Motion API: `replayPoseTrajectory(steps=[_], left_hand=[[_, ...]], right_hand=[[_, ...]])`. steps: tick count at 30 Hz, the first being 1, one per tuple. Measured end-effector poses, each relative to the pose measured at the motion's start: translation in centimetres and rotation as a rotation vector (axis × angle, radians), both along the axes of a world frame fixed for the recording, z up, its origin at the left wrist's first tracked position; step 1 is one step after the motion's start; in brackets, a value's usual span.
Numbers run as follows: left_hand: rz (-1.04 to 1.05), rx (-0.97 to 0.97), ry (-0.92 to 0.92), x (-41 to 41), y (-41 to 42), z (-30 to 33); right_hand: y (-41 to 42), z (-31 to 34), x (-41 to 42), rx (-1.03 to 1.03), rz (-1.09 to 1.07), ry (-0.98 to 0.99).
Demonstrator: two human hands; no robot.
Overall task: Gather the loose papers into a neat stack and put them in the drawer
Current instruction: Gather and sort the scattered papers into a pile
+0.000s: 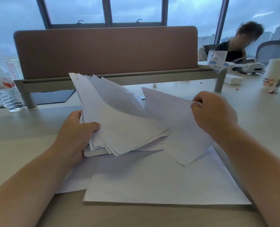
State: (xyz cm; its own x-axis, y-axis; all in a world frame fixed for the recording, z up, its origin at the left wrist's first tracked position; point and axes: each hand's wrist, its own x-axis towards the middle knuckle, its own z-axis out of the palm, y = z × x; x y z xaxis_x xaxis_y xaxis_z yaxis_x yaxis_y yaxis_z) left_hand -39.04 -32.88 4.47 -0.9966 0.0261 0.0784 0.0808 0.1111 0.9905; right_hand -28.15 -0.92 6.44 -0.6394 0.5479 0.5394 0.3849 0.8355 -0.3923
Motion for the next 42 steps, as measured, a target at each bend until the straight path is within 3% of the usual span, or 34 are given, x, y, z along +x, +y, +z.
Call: replayPoseTrajectory(steps=[11,15,21,25,28,35,42], left_hand=[[-0.021,0.023,-0.028,0.6,0.2,0.1],[-0.03,0.025,-0.043,0.5,-0.1,0.1],[-0.047,-0.017,-0.019,0.3,-0.5,0.1],[-0.045,-0.024,-0.008,0.4,-0.5,0.2],[-0.057,-0.03,-0.015,0.6,-0.2,0.1],[-0.05,-0.122,-0.03,0.5,-0.1,-0.2],[-0.01,-0.325,0.044,0.3,-0.2,-0.7]], right_hand=[[-3.0,3.9,1.9,0.344,-0.029,0.57],[-7.8,4.0,1.1,0.49,0.231,0.462],[-14.2,0.1,-2.6,0.559,0.39,0.044],[-16.2,-1.0,-4.9,0.098,0.554,-0.208],[-16.8,-1.6,-5.3,-0.247,0.657,-0.174],[-15.7,-2.7,-4.6,-0.815,0.807,-0.124],[-14.7,-2.5,-4.2,-1.071,1.006,-0.1]])
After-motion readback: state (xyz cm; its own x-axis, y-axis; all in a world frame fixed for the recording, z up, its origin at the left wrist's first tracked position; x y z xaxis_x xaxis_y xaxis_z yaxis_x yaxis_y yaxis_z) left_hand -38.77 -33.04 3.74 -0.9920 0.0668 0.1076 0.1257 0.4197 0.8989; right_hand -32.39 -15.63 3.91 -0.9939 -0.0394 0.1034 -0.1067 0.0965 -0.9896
